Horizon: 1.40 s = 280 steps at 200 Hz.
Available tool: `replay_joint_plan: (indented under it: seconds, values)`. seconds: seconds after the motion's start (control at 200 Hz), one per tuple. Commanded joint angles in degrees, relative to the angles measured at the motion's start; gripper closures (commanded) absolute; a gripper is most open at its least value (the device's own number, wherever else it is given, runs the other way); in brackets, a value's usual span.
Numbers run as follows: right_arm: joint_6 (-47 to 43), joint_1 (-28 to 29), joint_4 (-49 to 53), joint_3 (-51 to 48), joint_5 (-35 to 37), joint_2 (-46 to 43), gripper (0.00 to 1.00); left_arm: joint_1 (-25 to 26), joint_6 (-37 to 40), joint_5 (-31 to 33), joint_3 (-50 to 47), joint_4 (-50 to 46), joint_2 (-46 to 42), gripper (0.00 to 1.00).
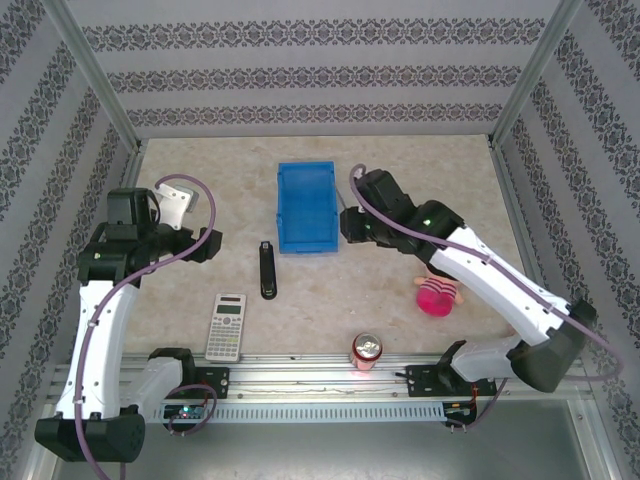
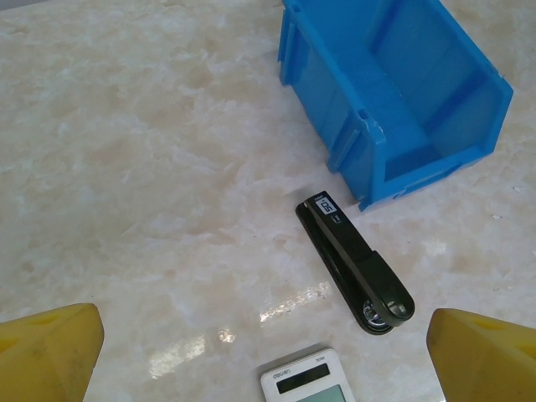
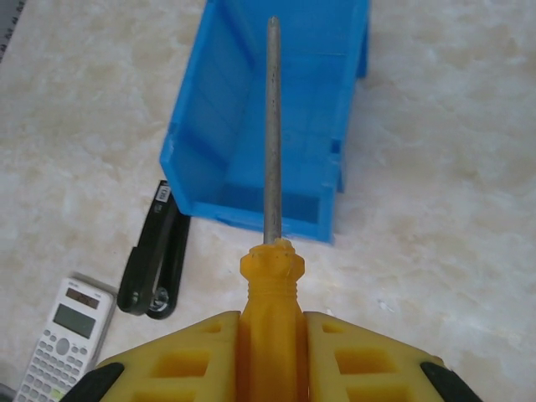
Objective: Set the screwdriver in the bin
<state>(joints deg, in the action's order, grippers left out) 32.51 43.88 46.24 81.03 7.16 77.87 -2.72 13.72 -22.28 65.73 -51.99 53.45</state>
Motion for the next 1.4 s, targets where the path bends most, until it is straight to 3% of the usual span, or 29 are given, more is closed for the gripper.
replay_joint_plan:
  seconds: [0.0,0.43,0.749,1.394]
  values:
    - [-1.6,1.4,-2.4,3.8,1.0,3.5,0.78,0.2,0.3,-0.7,1.3,-1.8,-1.7,0.01]
    - [-4.1,2.5,-5.8,11.5,2.6,18.3,0.78,0.2,0.7,-0.9,1.4,-3.4,-5.2,0.01]
    - [-5.7,2.4,-6.5,18.3,8.5,30.2,0.77,0.2,-0.3,-2.1,2.0,-3.8,-5.5,0.01]
    - [-1.6,-0.4,-18.5,18.5,9.6,44.1,0.76,0.2,-1.7,-4.4,-0.8,-3.5,-6.2,0.01]
